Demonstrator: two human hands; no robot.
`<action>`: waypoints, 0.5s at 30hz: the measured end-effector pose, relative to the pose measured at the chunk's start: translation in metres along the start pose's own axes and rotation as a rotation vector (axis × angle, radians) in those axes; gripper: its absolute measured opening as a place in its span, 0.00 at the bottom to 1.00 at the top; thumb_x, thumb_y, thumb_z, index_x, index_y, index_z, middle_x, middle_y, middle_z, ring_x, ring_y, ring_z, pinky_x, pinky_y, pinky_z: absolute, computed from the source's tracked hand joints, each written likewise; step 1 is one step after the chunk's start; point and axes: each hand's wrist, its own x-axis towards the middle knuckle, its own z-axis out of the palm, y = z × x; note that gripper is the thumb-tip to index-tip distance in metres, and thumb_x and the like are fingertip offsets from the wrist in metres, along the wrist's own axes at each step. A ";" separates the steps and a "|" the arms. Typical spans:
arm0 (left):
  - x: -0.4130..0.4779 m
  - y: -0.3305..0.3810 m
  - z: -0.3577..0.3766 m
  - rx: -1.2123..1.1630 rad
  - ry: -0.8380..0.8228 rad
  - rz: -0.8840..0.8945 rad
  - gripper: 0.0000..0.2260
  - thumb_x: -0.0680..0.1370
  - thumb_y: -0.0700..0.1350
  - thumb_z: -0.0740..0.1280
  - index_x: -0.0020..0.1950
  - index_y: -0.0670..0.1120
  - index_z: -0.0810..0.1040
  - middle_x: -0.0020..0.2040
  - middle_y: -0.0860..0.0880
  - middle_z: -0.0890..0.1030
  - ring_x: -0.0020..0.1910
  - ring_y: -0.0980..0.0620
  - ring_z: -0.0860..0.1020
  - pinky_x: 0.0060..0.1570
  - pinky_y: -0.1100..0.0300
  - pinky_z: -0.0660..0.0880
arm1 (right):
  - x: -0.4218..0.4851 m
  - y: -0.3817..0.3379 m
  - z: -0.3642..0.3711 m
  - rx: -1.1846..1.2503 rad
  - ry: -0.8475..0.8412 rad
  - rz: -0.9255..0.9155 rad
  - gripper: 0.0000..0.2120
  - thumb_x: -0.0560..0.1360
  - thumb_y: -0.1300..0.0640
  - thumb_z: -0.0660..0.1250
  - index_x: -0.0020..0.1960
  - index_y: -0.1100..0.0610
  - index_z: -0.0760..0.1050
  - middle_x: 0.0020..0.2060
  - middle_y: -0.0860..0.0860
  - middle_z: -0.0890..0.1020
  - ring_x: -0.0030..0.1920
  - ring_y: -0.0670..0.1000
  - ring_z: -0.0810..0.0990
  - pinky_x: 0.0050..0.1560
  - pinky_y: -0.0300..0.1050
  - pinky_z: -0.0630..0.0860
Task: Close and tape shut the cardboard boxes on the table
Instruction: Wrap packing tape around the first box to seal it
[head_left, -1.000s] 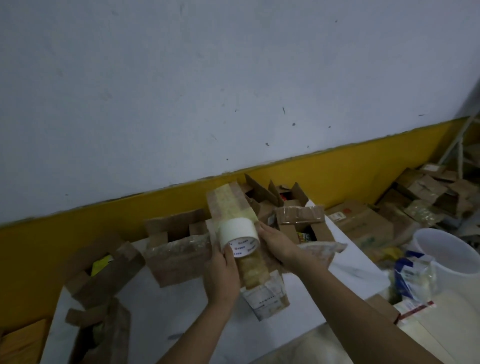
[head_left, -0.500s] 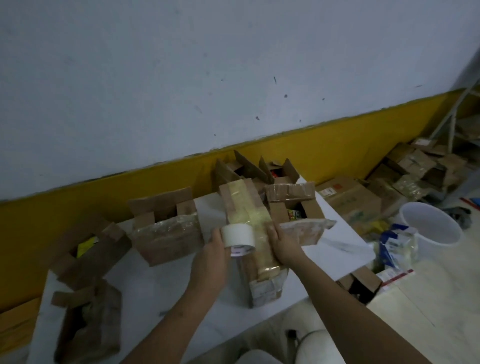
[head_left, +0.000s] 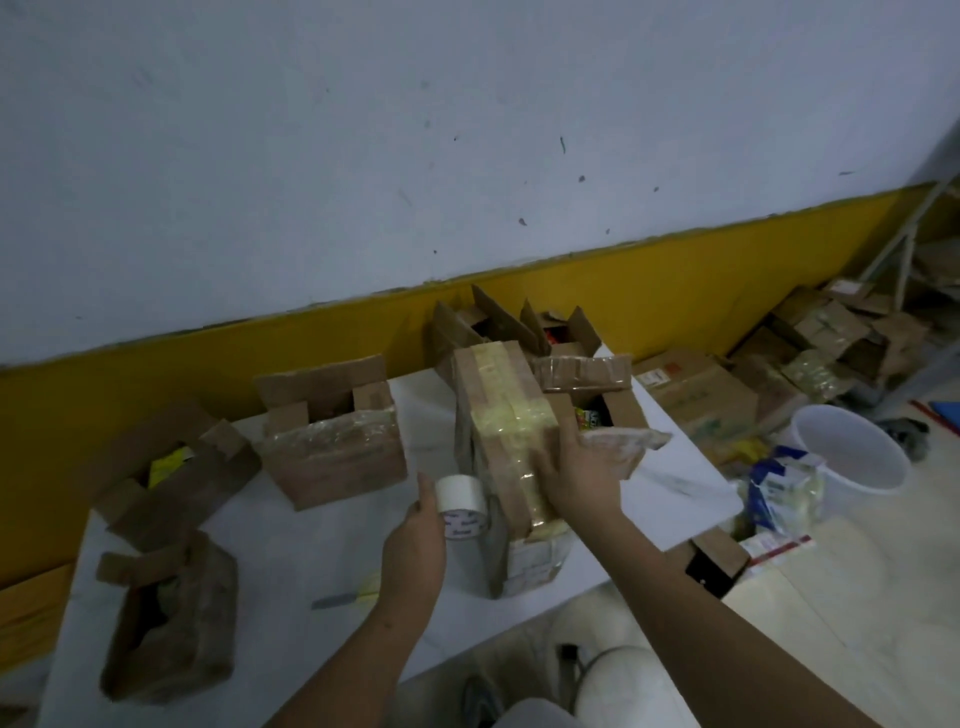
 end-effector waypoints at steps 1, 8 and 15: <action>-0.001 0.001 0.004 0.005 0.024 -0.009 0.32 0.82 0.40 0.58 0.79 0.44 0.40 0.53 0.45 0.80 0.43 0.51 0.80 0.38 0.60 0.73 | -0.005 -0.008 0.004 -0.048 -0.047 0.017 0.43 0.75 0.29 0.54 0.78 0.58 0.52 0.73 0.60 0.67 0.69 0.62 0.70 0.69 0.59 0.65; -0.004 0.009 0.004 0.091 0.091 0.033 0.32 0.81 0.38 0.58 0.77 0.42 0.40 0.56 0.45 0.81 0.37 0.51 0.81 0.31 0.61 0.69 | -0.002 -0.032 -0.001 -0.102 -0.264 0.222 0.66 0.64 0.26 0.68 0.78 0.58 0.30 0.78 0.62 0.46 0.76 0.68 0.52 0.69 0.68 0.61; 0.003 0.021 -0.006 0.039 0.023 0.008 0.31 0.84 0.43 0.55 0.80 0.44 0.40 0.69 0.43 0.73 0.55 0.48 0.79 0.48 0.56 0.76 | 0.000 -0.039 -0.005 -0.012 -0.215 0.298 0.66 0.64 0.28 0.70 0.78 0.57 0.30 0.77 0.63 0.49 0.76 0.68 0.53 0.72 0.66 0.57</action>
